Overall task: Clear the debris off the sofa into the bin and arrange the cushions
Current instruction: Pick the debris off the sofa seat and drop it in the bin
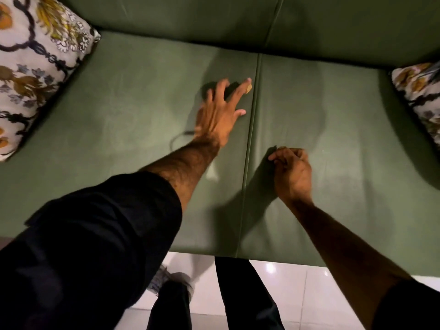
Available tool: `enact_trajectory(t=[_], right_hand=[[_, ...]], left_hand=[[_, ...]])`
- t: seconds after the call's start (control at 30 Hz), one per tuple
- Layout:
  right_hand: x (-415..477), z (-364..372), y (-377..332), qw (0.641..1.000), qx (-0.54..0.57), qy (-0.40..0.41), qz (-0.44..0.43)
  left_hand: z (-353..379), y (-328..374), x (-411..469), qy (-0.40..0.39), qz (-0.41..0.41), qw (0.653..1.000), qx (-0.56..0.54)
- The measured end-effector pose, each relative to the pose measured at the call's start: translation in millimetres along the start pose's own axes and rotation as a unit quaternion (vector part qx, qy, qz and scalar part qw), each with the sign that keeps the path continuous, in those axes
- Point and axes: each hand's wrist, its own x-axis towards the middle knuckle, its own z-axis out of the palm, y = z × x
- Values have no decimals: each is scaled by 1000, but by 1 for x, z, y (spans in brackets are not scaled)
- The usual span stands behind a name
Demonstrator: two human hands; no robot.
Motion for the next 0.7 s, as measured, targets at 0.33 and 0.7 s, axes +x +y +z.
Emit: enact_trajectory(t=[0.33, 0.7], right_hand=[[-31, 36, 4, 998, -5, 62, 8], [-123, 50, -11, 994, 53, -34, -86]], left_hand=[[6, 9, 28, 20, -37, 999, 30], [4, -15, -193, 130, -198, 954, -185]])
